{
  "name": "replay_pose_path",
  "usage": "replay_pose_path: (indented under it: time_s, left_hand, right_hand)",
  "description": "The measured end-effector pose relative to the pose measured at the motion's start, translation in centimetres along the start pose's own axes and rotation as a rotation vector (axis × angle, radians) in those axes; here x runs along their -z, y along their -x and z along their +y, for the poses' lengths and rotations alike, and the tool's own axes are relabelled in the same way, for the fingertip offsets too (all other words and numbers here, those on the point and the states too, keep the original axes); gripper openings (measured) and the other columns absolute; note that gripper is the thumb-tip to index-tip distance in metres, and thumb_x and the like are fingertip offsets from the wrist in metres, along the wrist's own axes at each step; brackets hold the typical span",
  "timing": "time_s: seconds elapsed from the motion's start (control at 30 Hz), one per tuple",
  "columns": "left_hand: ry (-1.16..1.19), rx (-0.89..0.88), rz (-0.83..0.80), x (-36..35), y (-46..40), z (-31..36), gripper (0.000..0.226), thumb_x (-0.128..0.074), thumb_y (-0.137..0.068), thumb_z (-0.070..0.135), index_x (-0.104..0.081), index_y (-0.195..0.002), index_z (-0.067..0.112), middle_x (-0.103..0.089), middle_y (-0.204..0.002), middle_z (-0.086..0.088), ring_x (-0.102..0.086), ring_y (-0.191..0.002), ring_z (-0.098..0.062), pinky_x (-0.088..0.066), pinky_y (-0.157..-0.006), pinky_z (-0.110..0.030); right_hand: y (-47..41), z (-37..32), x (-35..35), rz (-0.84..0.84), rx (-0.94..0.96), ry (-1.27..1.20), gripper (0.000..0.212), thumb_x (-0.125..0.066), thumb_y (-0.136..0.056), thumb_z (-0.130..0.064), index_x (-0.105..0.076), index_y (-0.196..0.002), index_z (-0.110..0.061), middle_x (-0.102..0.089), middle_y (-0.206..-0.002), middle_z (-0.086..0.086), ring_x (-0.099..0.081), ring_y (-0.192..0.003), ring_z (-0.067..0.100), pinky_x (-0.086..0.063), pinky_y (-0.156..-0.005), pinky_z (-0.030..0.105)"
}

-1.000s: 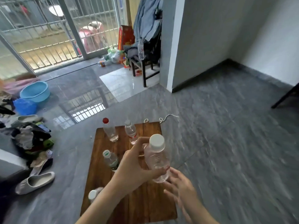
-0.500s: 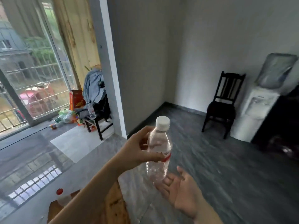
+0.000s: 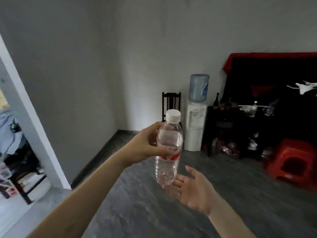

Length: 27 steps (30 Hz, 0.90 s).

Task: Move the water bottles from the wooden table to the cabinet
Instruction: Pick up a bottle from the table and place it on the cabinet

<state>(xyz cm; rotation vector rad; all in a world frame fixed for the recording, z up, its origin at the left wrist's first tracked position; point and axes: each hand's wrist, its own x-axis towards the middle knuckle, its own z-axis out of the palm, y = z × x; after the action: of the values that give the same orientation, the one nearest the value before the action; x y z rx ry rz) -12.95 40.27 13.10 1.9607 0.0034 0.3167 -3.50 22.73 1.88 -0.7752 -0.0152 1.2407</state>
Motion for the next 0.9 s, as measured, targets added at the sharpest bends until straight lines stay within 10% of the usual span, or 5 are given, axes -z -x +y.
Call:
replay_pose_path:
  time_s: [0.9]
  left_hand:
    - [0.050, -0.052, -0.300, -15.2, -35.5, -4.2, 0.054, -0.082, -0.082, 0.010, -0.060, -0.128, 0.029, -0.074, -0.113, 0.010, -0.072, -0.104, -0.006, -0.057, -0.082, -0.017]
  right_hand:
    - [-3.7, -26.9, 17.5, 0.182, 0.164, -0.146, 0.077, -0.032, -0.101, -0.050, -0.047, -0.132, 0.019, -0.057, -0.130, 0.036, -0.056, -0.124, 0.046, -0.042, -0.108, 0.046]
